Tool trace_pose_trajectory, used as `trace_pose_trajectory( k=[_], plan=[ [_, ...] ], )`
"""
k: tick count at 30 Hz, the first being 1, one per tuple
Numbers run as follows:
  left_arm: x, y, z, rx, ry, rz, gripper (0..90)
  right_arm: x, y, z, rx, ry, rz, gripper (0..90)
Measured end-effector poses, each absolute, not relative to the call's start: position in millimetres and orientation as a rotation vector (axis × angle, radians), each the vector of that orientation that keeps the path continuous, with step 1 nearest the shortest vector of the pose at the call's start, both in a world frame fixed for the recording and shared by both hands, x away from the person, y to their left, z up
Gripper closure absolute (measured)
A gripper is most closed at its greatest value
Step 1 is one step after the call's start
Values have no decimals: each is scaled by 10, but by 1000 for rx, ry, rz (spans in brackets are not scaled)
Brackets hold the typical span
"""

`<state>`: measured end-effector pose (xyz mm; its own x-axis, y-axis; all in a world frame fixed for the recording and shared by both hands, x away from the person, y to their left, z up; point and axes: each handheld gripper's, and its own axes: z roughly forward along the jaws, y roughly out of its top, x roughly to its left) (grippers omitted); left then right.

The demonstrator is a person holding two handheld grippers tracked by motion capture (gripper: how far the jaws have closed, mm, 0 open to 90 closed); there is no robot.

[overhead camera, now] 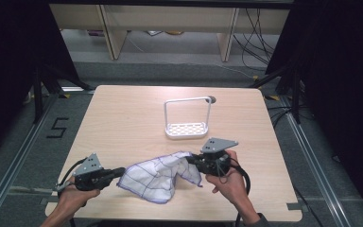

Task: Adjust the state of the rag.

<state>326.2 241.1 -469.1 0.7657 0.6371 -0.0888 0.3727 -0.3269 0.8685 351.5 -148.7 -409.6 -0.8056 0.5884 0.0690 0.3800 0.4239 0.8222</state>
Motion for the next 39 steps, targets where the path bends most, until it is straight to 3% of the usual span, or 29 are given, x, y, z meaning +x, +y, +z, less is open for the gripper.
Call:
trace_pose_trajectory(
  k=[7,17,18,23,25,30,33,39],
  plan=[
    [3737,2326,-4753,1973,815,361,896,3747,-1750,-4003,885,2413,1245,865],
    [4219,2064,-5097,2108,872,437,890,4318,-1759,-4605,1041,2450,963,849],
    [4219,2050,-5105,2092,879,438,878,4327,-1746,-4631,1078,2466,937,824],
    [4088,2068,-4958,2035,932,446,595,4347,-1861,-4646,1167,2408,902,541],
    [3978,2069,-4888,2007,943,429,516,4284,-1982,-4569,1219,2330,917,469],
    [3637,1890,-4822,1988,856,350,437,3969,-2213,-4433,1309,2280,967,438],
    [3467,1592,-4808,2011,780,254,423,3816,-2249,-4511,1253,2327,961,444],
    [3400,1241,-4841,2058,702,201,420,3732,-2180,-4669,1209,2387,993,479]
  ],
)
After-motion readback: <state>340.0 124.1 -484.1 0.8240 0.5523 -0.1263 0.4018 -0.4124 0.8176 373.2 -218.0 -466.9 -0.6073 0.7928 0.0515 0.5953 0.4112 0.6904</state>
